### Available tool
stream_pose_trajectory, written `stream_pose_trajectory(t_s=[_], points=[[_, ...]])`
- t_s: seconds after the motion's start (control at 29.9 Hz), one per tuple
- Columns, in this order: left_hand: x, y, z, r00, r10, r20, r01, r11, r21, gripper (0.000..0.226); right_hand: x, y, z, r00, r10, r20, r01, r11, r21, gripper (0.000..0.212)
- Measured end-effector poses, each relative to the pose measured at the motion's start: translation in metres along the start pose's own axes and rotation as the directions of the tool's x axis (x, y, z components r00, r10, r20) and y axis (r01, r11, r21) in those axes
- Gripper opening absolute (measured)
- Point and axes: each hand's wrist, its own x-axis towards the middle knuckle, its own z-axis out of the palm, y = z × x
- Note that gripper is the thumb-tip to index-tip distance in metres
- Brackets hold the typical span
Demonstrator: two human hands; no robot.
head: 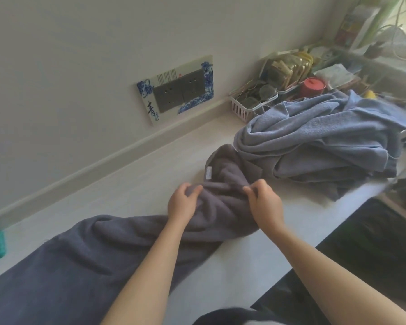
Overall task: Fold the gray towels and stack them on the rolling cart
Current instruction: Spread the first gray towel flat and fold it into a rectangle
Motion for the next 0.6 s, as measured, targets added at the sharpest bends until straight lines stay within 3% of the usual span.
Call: stream_pose_trajectory(t_s=[0.1, 0.2, 0.27, 0.37, 0.43, 0.5, 0.6], points=[[-0.004, 0.009, -0.025, 0.940, 0.026, -0.339, -0.067, 0.992, -0.108, 0.021, 0.002, -0.006, -0.017, 0.991, 0.112, -0.078, -0.109, 0.993, 0.042, 0.024], [-0.011, 0.000, -0.033, 0.867, 0.037, -0.497, -0.045, 0.999, -0.005, 0.031, -0.008, -0.004, -0.018, 0.982, 0.145, -0.119, -0.150, 0.988, -0.031, 0.027], [-0.014, -0.011, -0.028, 0.919, 0.050, -0.391, 0.057, 0.965, 0.256, 0.043, -0.017, 0.003, -0.011, 0.979, 0.178, -0.096, -0.193, 0.967, -0.168, 0.025], [-0.022, -0.014, -0.016, 0.992, -0.058, -0.109, 0.116, 0.749, 0.653, 0.054, -0.027, 0.016, -0.002, 0.977, 0.206, -0.056, -0.213, 0.925, -0.316, 0.016], [-0.027, -0.010, -0.009, 0.996, -0.025, -0.089, 0.080, 0.716, 0.694, 0.055, -0.029, 0.019, 0.003, 0.986, 0.163, -0.037, -0.167, 0.954, -0.249, 0.017], [-0.025, -0.006, -0.003, 0.992, 0.075, -0.102, 0.011, 0.753, 0.657, 0.051, -0.028, 0.017, 0.007, 0.993, 0.116, -0.003, -0.114, 0.973, -0.199, 0.029], [-0.016, 0.004, 0.004, 0.990, 0.137, 0.045, -0.141, 0.850, 0.508, 0.058, -0.018, 0.011, 0.011, 0.994, 0.100, 0.040, -0.091, 0.978, -0.188, 0.044]])
